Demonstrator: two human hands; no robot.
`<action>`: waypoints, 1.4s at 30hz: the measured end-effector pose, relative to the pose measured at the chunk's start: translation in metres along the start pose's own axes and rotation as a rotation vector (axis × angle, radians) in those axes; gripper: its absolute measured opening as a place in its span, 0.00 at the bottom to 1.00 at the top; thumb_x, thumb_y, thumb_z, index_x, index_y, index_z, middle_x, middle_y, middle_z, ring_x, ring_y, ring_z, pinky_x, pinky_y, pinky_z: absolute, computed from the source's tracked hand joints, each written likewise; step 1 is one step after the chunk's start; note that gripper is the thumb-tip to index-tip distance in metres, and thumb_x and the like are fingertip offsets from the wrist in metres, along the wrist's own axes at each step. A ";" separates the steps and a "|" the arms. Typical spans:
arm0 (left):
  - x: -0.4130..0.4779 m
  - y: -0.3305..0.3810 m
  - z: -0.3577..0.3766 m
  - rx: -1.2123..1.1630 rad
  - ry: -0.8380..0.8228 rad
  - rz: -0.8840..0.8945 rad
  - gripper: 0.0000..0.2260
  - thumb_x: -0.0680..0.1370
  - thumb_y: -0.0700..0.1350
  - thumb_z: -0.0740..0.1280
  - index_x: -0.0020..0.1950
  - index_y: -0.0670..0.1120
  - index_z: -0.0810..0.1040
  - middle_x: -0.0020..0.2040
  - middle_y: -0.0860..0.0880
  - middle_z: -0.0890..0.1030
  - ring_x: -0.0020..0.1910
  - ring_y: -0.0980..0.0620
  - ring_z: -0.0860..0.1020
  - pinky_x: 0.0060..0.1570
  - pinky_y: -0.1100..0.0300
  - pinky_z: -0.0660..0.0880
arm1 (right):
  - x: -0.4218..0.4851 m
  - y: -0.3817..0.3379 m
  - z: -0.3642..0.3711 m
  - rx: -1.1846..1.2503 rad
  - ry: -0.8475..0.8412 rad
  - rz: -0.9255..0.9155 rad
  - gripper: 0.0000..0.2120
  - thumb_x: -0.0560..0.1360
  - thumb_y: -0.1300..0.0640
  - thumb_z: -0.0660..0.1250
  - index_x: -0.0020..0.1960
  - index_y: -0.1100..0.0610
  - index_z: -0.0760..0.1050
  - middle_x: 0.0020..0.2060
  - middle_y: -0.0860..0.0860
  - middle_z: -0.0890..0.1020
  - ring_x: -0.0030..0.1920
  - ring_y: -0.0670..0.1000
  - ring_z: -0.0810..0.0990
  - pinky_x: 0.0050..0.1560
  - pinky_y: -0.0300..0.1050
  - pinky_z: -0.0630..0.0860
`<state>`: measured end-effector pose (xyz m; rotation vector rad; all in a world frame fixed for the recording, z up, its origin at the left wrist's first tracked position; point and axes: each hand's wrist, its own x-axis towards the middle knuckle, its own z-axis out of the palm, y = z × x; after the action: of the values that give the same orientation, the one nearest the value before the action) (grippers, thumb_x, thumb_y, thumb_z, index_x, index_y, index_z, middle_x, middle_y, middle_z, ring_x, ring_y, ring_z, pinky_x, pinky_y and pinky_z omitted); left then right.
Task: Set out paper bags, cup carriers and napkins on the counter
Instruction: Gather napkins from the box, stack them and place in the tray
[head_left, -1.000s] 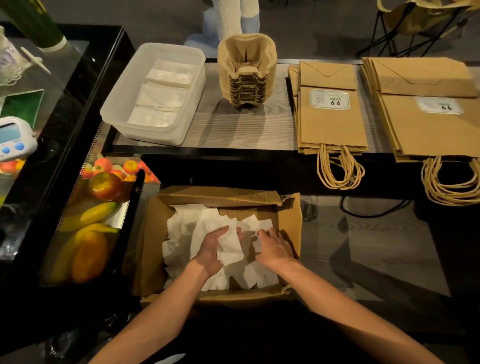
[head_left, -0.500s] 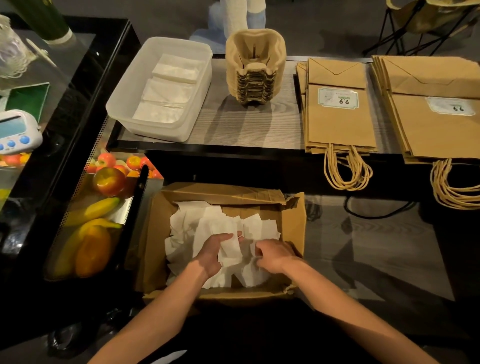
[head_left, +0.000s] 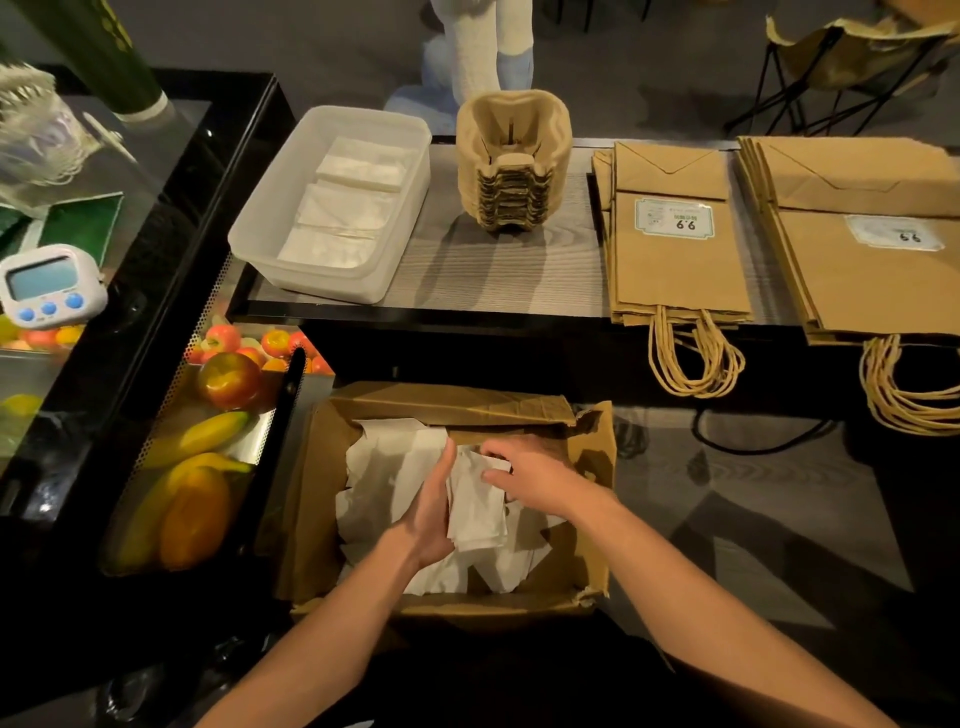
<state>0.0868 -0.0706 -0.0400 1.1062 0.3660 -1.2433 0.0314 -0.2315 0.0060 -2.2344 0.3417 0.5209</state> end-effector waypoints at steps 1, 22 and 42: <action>-0.002 0.000 0.001 0.020 -0.021 0.009 0.30 0.83 0.64 0.57 0.74 0.43 0.75 0.72 0.34 0.74 0.72 0.34 0.72 0.74 0.38 0.64 | -0.002 -0.003 0.000 -0.046 0.021 -0.051 0.15 0.83 0.55 0.63 0.69 0.48 0.74 0.67 0.49 0.76 0.68 0.51 0.72 0.67 0.50 0.71; -0.049 0.047 0.071 -0.180 0.102 0.318 0.09 0.81 0.41 0.67 0.61 0.44 0.77 0.42 0.44 0.87 0.52 0.42 0.82 0.61 0.42 0.76 | -0.037 -0.027 0.000 0.987 0.290 0.114 0.13 0.77 0.56 0.72 0.62 0.51 0.78 0.53 0.50 0.85 0.55 0.50 0.83 0.53 0.45 0.80; -0.082 0.166 0.111 0.443 0.111 0.929 0.20 0.74 0.32 0.74 0.62 0.47 0.79 0.55 0.47 0.84 0.57 0.53 0.82 0.53 0.61 0.80 | -0.026 -0.083 -0.129 0.441 0.628 -0.301 0.13 0.81 0.60 0.66 0.61 0.45 0.72 0.54 0.42 0.80 0.54 0.38 0.76 0.48 0.28 0.71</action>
<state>0.1689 -0.1289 0.1510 1.4791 -0.3510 -0.4295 0.0751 -0.2746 0.1494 -1.9125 0.3811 -0.3988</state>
